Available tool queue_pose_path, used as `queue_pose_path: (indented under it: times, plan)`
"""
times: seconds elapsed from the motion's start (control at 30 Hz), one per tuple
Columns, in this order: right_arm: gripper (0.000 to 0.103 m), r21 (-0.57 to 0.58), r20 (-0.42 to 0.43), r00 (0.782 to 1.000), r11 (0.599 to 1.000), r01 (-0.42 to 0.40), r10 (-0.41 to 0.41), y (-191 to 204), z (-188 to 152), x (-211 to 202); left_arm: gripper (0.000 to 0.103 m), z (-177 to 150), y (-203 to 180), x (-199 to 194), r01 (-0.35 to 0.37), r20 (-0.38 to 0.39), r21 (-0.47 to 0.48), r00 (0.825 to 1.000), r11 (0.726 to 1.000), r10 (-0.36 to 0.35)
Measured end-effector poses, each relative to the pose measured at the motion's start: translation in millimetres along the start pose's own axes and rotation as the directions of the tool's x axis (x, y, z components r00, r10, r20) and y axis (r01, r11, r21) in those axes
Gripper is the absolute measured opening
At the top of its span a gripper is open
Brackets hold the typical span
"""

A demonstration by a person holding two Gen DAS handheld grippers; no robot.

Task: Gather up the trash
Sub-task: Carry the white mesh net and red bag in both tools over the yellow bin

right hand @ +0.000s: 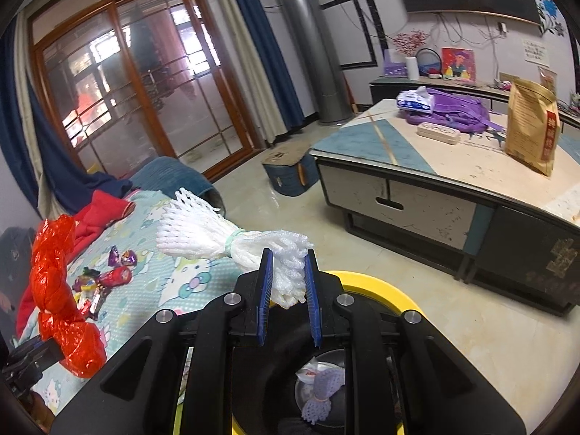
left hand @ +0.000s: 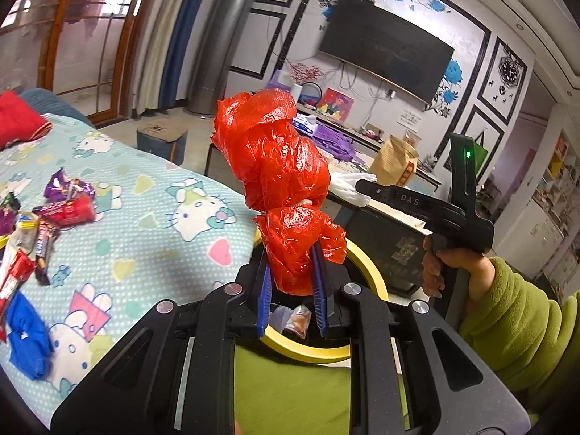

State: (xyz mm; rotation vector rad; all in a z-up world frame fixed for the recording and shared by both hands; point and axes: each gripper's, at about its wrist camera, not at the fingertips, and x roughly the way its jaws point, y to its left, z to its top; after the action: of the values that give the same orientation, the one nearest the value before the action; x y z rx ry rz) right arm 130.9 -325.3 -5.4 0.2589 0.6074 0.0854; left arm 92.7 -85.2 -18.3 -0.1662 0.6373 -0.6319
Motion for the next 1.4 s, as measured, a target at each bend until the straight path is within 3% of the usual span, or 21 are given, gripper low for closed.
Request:
queue_pose_path:
  times: [0.3,0.77,1.4]
  plan:
    - [0.017,0.019,-0.009,0.999,0.999,0.046,-0.046,-19,-4,-5,0.013,-4,-11,21,0.032,-0.037,0.025,0.999,0.999,-0.032]
    - [0.017,0.034,-0.097,0.991,0.995,0.098,-0.095,-40,-17,5,0.013,-12,-26,49,0.071,-0.114,0.067,0.991,0.995,-0.063]
    - [0.017,0.075,-0.245,0.965,0.990,0.120,-0.099,-57,-41,38,0.014,-38,-36,87,0.092,-0.245,0.069,0.967,0.993,-0.073]
